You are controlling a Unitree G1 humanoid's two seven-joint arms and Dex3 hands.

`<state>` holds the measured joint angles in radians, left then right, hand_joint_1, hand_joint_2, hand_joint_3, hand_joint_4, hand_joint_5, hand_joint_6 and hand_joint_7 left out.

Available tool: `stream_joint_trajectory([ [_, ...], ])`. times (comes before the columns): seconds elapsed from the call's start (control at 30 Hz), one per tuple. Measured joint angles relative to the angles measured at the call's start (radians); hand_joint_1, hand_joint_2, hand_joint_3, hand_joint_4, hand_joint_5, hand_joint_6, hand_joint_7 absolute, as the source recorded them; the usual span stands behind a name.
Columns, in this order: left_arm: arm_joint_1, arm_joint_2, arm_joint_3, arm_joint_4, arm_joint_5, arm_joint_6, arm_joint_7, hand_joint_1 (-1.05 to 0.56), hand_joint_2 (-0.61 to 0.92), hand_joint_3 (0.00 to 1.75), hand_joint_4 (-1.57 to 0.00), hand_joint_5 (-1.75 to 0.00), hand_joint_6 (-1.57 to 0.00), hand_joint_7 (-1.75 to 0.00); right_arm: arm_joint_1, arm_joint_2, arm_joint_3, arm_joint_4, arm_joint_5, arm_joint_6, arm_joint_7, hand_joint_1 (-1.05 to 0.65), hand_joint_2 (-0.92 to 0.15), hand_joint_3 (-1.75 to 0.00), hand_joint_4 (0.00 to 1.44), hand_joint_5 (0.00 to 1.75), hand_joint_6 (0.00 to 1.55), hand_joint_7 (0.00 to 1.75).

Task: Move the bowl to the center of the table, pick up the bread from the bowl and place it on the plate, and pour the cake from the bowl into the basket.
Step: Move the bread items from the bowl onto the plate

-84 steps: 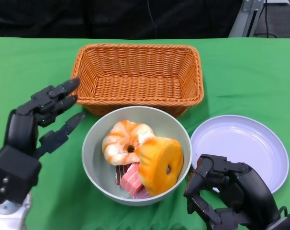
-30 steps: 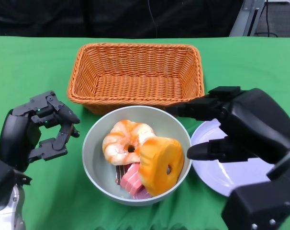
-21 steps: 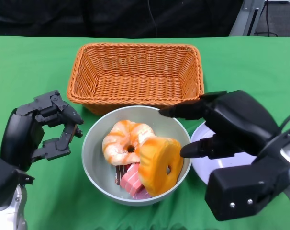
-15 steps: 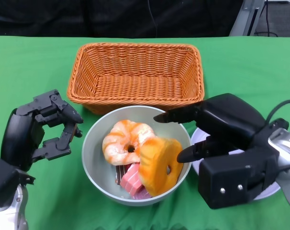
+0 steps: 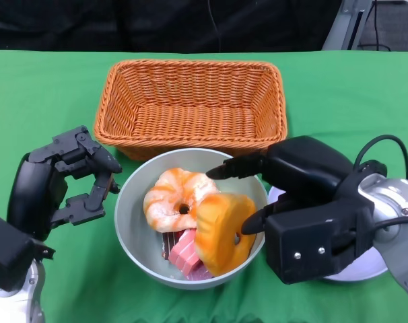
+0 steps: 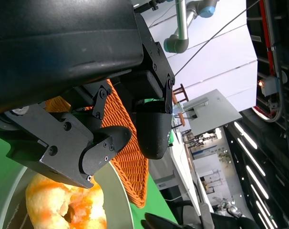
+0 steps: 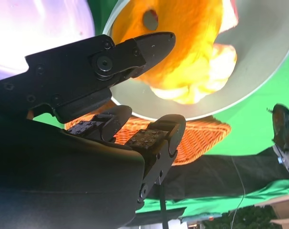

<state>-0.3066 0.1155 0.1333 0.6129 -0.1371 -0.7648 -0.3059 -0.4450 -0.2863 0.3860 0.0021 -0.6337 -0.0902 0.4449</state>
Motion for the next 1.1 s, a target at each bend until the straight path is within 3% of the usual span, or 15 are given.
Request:
stream_joint_trajectory([
  [0.23,0.0,-0.009,-0.001,-0.001,0.002,-0.001,0.004,-0.05,0.55,1.15,-0.8,-1.54,-0.78,-1.35,-0.033,0.0,0.059,0.017,-0.054,0.056,0.024,-0.76,-0.92,-0.02,0.48,0.0,0.48,0.0],
  [0.53,0.003,-0.013,-0.003,-0.028,0.005,-0.001,0.028,-0.04,0.54,1.16,-0.81,-1.53,-0.79,-1.34,-0.065,0.01,0.125,0.104,-0.107,0.045,-0.007,-0.74,-0.91,-0.01,0.51,0.01,0.5,0.01],
  [1.1,0.018,-0.023,-0.013,-0.075,0.023,-0.018,0.036,-0.04,0.53,1.19,-0.83,-1.55,-0.81,-1.35,-0.103,0.062,0.213,0.287,-0.197,-0.037,-0.221,-0.72,-0.92,-0.02,0.67,0.05,0.61,0.02],
])
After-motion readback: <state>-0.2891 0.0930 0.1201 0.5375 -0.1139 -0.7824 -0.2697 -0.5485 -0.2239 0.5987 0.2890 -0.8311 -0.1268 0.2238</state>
